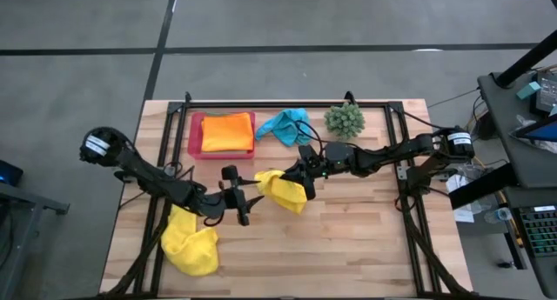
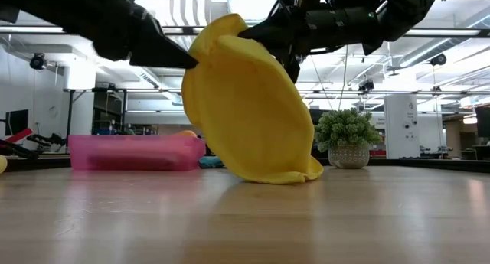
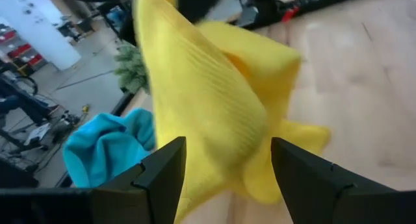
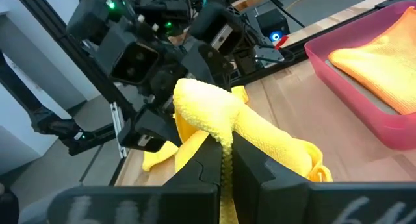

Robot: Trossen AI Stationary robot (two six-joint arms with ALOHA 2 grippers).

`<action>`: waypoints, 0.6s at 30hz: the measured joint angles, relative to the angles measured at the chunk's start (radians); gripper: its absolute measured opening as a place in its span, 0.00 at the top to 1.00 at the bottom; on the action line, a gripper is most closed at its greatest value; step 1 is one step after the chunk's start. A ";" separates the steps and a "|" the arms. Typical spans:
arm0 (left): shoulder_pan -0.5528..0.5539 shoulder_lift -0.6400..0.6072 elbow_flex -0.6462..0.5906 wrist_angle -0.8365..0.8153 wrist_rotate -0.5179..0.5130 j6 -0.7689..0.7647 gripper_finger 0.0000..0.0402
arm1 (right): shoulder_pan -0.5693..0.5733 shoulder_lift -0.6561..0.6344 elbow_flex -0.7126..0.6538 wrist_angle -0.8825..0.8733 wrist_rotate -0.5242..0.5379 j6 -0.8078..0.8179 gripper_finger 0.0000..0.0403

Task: Fold microfiber towels
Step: Fold the right yellow towel

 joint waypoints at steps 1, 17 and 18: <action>0.001 -0.002 0.003 0.004 -0.001 0.000 0.48 | 0.000 0.000 0.000 0.000 0.000 0.000 0.98; 0.001 -0.033 0.006 0.001 -0.019 0.019 0.71 | 0.000 0.000 0.000 -0.001 0.000 -0.010 0.98; 0.001 -0.038 0.006 0.001 -0.019 0.020 0.74 | 0.000 0.000 0.000 -0.001 0.000 -0.010 0.98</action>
